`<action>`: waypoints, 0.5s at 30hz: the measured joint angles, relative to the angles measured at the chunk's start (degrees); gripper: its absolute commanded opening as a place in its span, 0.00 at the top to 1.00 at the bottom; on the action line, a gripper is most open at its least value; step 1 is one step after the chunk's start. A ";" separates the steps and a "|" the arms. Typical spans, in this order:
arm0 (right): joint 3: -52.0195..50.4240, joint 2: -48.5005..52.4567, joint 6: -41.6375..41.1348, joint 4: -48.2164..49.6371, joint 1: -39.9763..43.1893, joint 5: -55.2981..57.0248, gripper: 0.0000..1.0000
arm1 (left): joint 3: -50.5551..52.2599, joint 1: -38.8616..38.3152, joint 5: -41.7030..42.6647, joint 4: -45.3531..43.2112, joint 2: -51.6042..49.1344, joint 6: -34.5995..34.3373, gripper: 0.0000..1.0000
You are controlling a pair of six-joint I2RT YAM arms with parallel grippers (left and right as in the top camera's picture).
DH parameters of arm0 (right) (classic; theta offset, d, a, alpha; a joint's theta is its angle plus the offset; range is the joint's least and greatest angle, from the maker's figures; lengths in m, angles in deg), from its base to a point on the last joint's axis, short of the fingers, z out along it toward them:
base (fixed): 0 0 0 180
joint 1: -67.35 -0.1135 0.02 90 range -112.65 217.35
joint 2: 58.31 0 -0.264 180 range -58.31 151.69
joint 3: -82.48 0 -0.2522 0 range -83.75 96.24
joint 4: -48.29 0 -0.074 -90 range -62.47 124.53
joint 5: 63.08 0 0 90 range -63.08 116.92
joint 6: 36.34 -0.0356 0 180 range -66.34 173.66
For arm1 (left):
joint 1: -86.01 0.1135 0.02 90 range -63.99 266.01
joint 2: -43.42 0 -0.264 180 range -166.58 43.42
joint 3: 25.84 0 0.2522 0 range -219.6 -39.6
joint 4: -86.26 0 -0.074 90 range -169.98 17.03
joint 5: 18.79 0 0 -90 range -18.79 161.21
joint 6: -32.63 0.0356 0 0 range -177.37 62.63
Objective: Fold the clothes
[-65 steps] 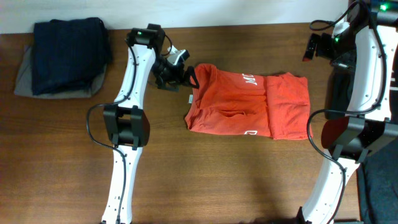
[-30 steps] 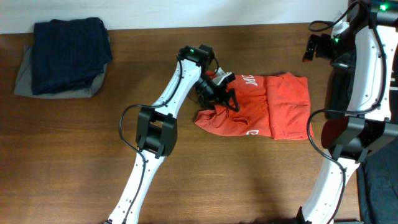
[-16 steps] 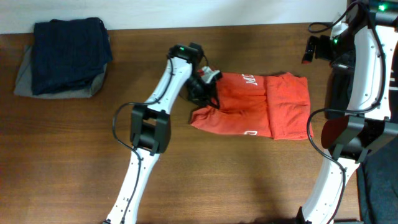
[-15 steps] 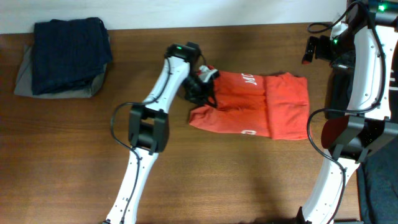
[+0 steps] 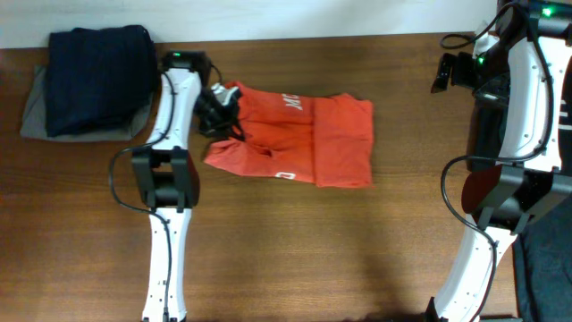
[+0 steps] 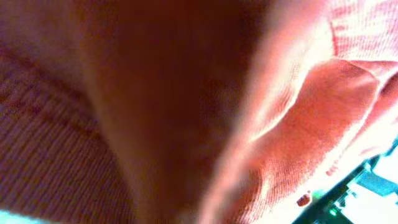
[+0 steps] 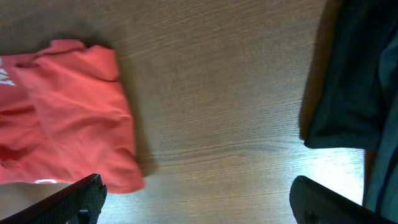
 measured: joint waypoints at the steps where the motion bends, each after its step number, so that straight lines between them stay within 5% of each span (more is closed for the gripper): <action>1: 0.00 0.00 0.00 0.00 0.00 -0.11 0.01 | -0.33 0.59 -0.74 0.00 0.00 0.00 0.92; 15: -1.84 0.00 0.02 1.38 -3.54 -0.22 0.01 | 0.02 6.25 -18.95 -0.28 5.11 -0.28 0.92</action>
